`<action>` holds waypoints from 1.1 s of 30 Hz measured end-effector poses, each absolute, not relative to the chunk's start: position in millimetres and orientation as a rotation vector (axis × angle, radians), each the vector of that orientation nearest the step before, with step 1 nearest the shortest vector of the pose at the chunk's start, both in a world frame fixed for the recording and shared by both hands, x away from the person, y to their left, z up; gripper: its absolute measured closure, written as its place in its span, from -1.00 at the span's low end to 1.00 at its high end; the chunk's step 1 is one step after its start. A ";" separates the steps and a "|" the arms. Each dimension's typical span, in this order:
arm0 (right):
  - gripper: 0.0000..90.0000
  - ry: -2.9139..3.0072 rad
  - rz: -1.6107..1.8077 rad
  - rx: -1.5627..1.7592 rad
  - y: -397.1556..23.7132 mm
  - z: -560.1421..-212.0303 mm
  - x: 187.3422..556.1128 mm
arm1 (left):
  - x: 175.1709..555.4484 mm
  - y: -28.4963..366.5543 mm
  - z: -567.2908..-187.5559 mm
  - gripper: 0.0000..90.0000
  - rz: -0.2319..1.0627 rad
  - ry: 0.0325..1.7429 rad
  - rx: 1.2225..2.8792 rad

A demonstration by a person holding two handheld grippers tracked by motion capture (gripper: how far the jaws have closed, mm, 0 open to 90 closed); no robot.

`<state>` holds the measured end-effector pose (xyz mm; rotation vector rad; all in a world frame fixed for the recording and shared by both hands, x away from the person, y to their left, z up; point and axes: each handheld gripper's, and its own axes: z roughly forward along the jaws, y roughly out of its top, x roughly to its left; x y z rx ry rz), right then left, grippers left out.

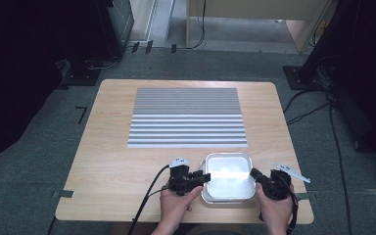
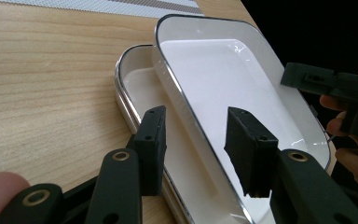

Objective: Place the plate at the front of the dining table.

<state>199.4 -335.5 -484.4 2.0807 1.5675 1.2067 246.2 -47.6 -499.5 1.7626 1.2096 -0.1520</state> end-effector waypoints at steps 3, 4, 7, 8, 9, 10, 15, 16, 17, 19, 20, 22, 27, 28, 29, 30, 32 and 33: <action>1.00 1.553 1.239 2.091 -339.2 -483.9 198.7 | 246.8 -50.3 -498.2 0.31 -0.140 1.213 1.773; 1.00 1.553 1.239 2.091 -339.2 -483.9 198.7 | 246.8 -50.3 -498.2 0.32 -0.140 1.213 1.773; 1.00 1.548 1.264 2.083 -337.4 -482.5 198.0 | 245.6 -52.0 -493.1 0.43 -0.088 1.209 1.779; 1.00 1.545 1.270 2.083 -336.7 -482.2 197.9 | 244.9 -52.2 -491.3 0.48 -0.083 1.212 1.774; 1.00 1.539 1.277 2.083 -335.7 -481.9 197.6 | 244.3 -52.1 -489.8 0.55 -0.077 1.210 1.770; 1.00 1.536 1.280 2.080 -334.4 -481.3 197.1 | 243.6 -51.9 -488.3 0.60 -0.067 1.212 1.769; 1.00 1.524 1.293 2.043 -324.8 -477.7 195.0 | 241.0 -47.2 -482.7 0.75 0.022 1.204 1.782; 1.00 1.524 1.294 2.038 -322.5 -476.7 194.7 | 241.8 -45.5 -482.1 0.76 0.031 1.206 1.783; 1.00 1.524 1.298 2.031 -320.1 -476.2 194.7 | 242.9 -43.5 -481.4 0.79 0.037 1.208 1.783; 1.00 1.529 1.297 2.017 -314.6 -475.3 195.2 | 245.0 -39.3 -479.5 0.83 0.054 1.215 1.777; 1.00 1.533 1.302 2.007 -312.2 -475.0 195.9 | 245.8 -37.1 -478.6 0.85 0.062 1.219 1.771; 1.00 1.536 1.310 1.997 -306.9 -473.5 197.4 | 247.9 -32.5 -478.2 0.86 0.068 1.221 1.762; 1.00 1.556 1.297 1.941 -291.9 -470.5 203.6 | 254.4 -19.6 -480.3 0.90 0.080 1.236 1.744; 1.00 1.558 1.295 1.946 -289.3 -470.3 204.6 | 256.2 -16.8 -480.7 0.90 0.085 1.241 1.741; 1.00 1.561 1.293 1.944 -286.1 -470.6 206.6 | 258.1 -14.1 -481.1 0.91 0.092 1.243 1.737; 1.00 1.565 1.293 1.941 -282.9 -470.8 208.6 | 260.1 -11.5 -481.0 0.92 0.098 1.248 1.735; 1.00 1.572 1.293 1.934 -276.7 -470.8 213.2 | 264.3 -5.8 -480.6 0.94 0.110 1.255 1.726; 1.00 1.576 1.296 1.928 -273.6 -470.4 215.9 | 266.3 -2.9 -480.2 0.95 0.116 1.259 1.720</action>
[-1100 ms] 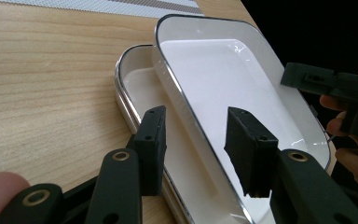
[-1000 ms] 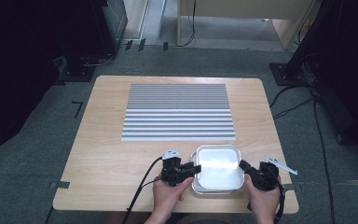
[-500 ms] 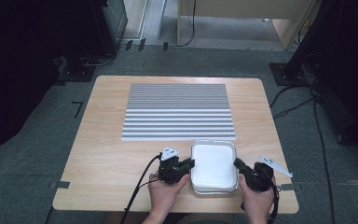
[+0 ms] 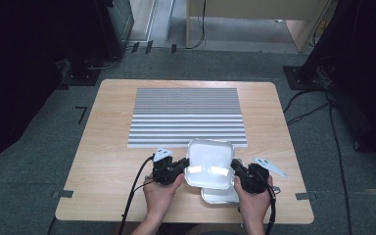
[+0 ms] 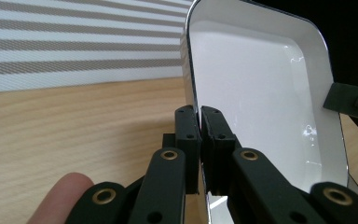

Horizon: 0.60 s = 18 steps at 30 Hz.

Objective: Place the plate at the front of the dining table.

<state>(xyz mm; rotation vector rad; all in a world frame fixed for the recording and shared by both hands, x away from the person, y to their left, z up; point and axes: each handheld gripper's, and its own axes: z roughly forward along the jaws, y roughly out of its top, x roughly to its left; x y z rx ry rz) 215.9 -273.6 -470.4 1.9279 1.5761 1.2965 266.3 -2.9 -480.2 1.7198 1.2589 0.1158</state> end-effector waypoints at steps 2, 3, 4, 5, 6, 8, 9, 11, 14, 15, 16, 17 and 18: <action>1.00 1.591 1.294 1.911 -267.7 -468.6 221.7 | 270.6 2.6 -479.3 0.96 0.126 1.264 1.709; 1.00 1.600 1.293 1.902 -264.8 -467.2 224.8 | 272.8 5.3 -479.0 0.96 0.129 1.269 1.705; 1.00 1.607 1.292 1.892 -261.8 -465.6 228.0 | 275.0 7.8 -478.8 0.96 0.131 1.274 1.698; 1.00 1.614 1.290 1.882 -258.9 -464.1 231.3 | 277.2 10.4 -478.6 0.97 0.137 1.277 1.693; 1.00 1.621 1.291 1.874 -256.4 -462.8 234.7 | 279.5 12.9 -478.5 0.97 0.140 1.280 1.688; 1.00 1.635 1.289 1.864 -251.6 -460.7 241.8 | 284.8 18.3 -478.2 0.97 0.147 1.286 1.677; 1.00 1.639 1.295 1.863 -248.9 -459.7 246.1 | 286.4 20.2 -478.1 0.97 0.150 1.286 1.676; 1.00 1.648 1.295 1.855 -245.2 -458.8 251.9 | 290.6 24.5 -477.5 0.97 0.160 1.291 1.667; 1.00 1.661 1.298 1.847 -238.2 -457.1 260.6 | 297.0 30.7 -476.8 0.98 0.168 1.304 1.652; 1.00 1.667 1.298 1.839 -236.1 -456.3 263.4 | 299.3 32.4 -476.7 0.98 0.171 1.307 1.649; 1.00 1.668 1.297 1.835 -234.0 -455.3 266.1 | 301.8 33.8 -476.1 0.98 0.174 1.311 1.646; 1.00 1.671 1.295 1.828 -232.1 -454.1 268.7 | 304.4 35.0 -475.2 0.99 0.176 1.314 1.643; 1.00 1.670 1.293 1.822 -230.3 -452.8 271.6 | 307.3 36.3 -474.2 0.99 0.178 1.316 1.639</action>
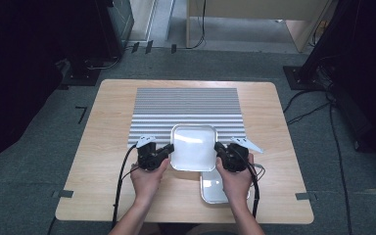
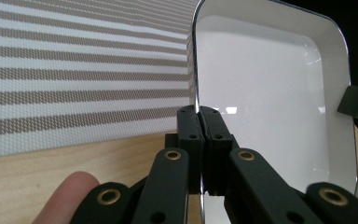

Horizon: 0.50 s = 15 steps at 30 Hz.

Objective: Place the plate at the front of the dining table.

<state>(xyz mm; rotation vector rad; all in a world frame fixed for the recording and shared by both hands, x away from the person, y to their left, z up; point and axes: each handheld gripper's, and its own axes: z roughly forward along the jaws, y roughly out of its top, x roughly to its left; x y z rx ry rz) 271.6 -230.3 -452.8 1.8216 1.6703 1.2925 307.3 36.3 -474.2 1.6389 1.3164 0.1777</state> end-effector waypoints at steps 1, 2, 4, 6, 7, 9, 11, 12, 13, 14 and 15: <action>1.00 1.669 1.290 1.823 -228.5 -451.2 274.2 | 309.9 37.4 -472.7 0.99 0.178 1.322 1.634; 1.00 1.670 1.292 1.818 -227.1 -449.6 277.0 | 312.5 38.3 -471.3 0.99 0.179 1.324 1.627; 1.00 1.671 1.291 1.807 -225.0 -446.5 282.5 | 317.4 39.8 -468.4 0.99 0.186 1.320 1.625; 1.00 1.671 1.291 1.805 -223.4 -443.2 287.6 | 322.0 40.9 -466.3 0.99 0.186 1.319 1.622; 1.00 1.671 1.290 1.804 -222.9 -442.0 290.3 | 324.3 41.3 -465.4 0.99 0.188 1.319 1.623; 1.00 1.672 1.293 1.805 -222.5 -441.1 296.0 | 329.4 41.9 -464.2 0.99 0.194 1.323 1.623; 1.00 1.675 1.298 1.816 -222.0 -441.6 302.5 | 332.2 42.3 -463.7 0.99 0.196 1.327 1.625; 1.00 1.678 1.295 1.819 -221.7 -441.9 307.0 | 337.9 41.9 -463.4 1.00 0.201 1.336 1.624; 1.00 1.678 1.295 1.828 -221.4 -441.9 309.6 | 340.9 41.3 -463.6 1.00 0.209 1.336 1.627; 1.00 1.678 1.288 1.834 -221.4 -442.6 313.5 | 343.6 40.3 -463.7 1.00 0.216 1.341 1.627; 1.00 1.677 1.282 1.841 -220.9 -443.6 317.4 | 346.7 39.7 -463.8 1.00 0.230 1.344 1.636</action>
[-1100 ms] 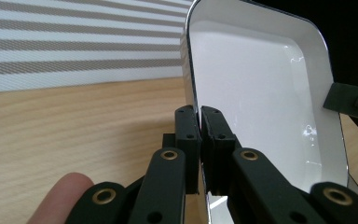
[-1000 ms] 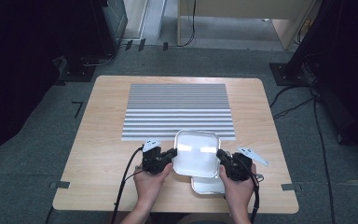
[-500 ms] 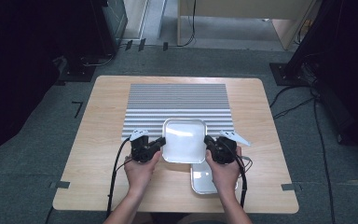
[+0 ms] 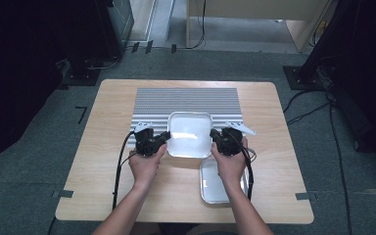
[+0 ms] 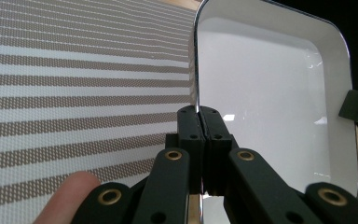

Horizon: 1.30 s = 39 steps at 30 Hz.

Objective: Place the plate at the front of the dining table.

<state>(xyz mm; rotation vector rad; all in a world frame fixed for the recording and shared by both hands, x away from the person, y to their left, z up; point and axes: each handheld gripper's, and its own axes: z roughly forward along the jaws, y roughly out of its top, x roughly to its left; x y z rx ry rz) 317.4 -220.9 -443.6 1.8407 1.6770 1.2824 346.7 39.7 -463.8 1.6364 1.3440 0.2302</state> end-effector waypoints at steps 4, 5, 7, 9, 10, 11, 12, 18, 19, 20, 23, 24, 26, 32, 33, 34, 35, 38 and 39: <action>1.00 1.677 1.273 1.883 -218.4 -448.9 331.7 | 361.0 40.3 -466.0 1.00 0.238 1.364 1.649; 1.00 1.681 1.274 1.899 -218.5 -450.1 336.3 | 363.7 40.5 -466.8 1.00 0.235 1.365 1.654; 1.00 1.688 1.269 1.903 -218.4 -451.8 344.2 | 370.7 41.1 -468.2 1.00 0.224 1.375 1.658; 1.00 1.693 1.257 1.905 -217.3 -452.4 351.0 | 377.0 41.0 -469.1 1.00 0.221 1.388 1.654; 1.00 1.697 1.253 1.906 -216.8 -452.4 353.4 | 377.0 41.0 -469.1 1.00 0.221 1.388 1.654; 1.00 1.700 1.250 1.904 -216.2 -452.4 357.7 | 382.7 41.4 -470.5 1.00 0.215 1.398 1.651; 1.00 1.703 1.242 1.907 -215.5 -452.1 360.2 | 385.5 41.1 -471.5 1.00 0.211 1.405 1.651; 1.00 1.721 1.211 1.924 -216.9 -453.8 383.0 | 401.6 38.0 -472.9 1.00 0.205 1.430 1.657; 1.00 1.722 1.214 1.939 -217.9 -454.7 387.1 | 408.2 36.5 -471.4 1.00 0.213 1.434 1.669; 1.00 1.722 1.214 1.939 -217.9 -454.7 387.1 | 408.2 36.5 -471.4 1.00 0.213 1.434 1.669; 0.99 1.726 1.202 1.962 -221.7 -457.2 404.5 | 418.7 32.7 -471.2 0.99 0.217 1.436 1.696; 0.99 1.729 1.202 1.962 -222.5 -457.3 408.6 | 426.4 33.0 -473.4 0.99 0.179 1.460 1.691; 0.99 1.729 1.202 1.964 -222.7 -457.5 411.8 | 431.0 32.5 -474.8 0.99 0.174 1.469 1.694; 0.98 1.743 1.184 1.981 -224.3 -470.9 440.0 | 451.5 26.3 -483.3 0.99 0.177 1.517 1.711; 0.98 1.745 1.176 1.984 -224.7 -473.1 443.2 | 455.2 22.6 -486.3 0.99 0.193 1.516 1.738; 0.97 1.757 1.142 1.993 -226.0 -479.2 451.7 | 458.9 19.6 -488.1 0.96 0.196 1.512 1.762; 0.98 1.752 1.138 1.995 -226.7 -481.5 454.0 | 461.1 19.1 -488.7 0.96 0.192 1.516 1.759; 0.99 1.749 1.140 2.032 -229.1 -489.5 461.7 | 467.6 19.2 -492.1 0.95 0.180 1.541 1.750; 0.99 1.751 1.140 2.035 -229.5 -491.1 463.8 | 469.2 19.3 -494.2 0.95 0.176 1.552 1.749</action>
